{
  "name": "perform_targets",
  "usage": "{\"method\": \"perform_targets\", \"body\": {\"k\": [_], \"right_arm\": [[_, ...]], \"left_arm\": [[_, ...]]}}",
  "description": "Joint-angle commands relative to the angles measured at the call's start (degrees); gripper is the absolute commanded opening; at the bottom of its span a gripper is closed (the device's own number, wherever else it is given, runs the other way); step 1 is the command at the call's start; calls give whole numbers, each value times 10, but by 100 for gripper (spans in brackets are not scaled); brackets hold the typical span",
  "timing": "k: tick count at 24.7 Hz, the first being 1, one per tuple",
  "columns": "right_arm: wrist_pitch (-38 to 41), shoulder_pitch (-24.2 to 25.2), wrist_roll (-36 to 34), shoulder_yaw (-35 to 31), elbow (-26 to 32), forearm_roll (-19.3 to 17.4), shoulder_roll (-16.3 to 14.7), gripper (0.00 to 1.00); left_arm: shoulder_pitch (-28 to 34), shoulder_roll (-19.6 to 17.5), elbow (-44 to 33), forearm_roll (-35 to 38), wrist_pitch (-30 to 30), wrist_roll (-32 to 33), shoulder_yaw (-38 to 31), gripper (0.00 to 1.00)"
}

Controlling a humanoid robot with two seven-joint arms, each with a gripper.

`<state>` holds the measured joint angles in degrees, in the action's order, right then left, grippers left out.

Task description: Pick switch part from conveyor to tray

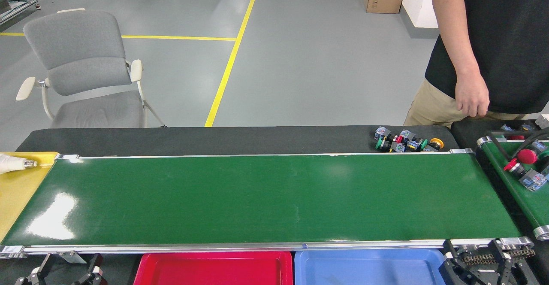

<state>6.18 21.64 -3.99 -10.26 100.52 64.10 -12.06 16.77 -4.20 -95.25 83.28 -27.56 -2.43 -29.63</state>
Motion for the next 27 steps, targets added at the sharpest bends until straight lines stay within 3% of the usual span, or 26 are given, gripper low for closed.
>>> {"method": "perform_targets", "body": {"k": [1, 16, 27], "right_arm": [[4, 0, -1, -2, 8, 1, 5, 99], [9, -30, 2, -13, 2, -1, -2, 99], [8, -77, 50, -15, -52, 2, -8, 99]], "left_arm": [[-2, -2, -6, -1, -1, -4, -3, 100], [-14, -3, 0, 2, -2, -4, 2, 100], [-14, -8, 0, 2, -2, -4, 8, 100]]}}
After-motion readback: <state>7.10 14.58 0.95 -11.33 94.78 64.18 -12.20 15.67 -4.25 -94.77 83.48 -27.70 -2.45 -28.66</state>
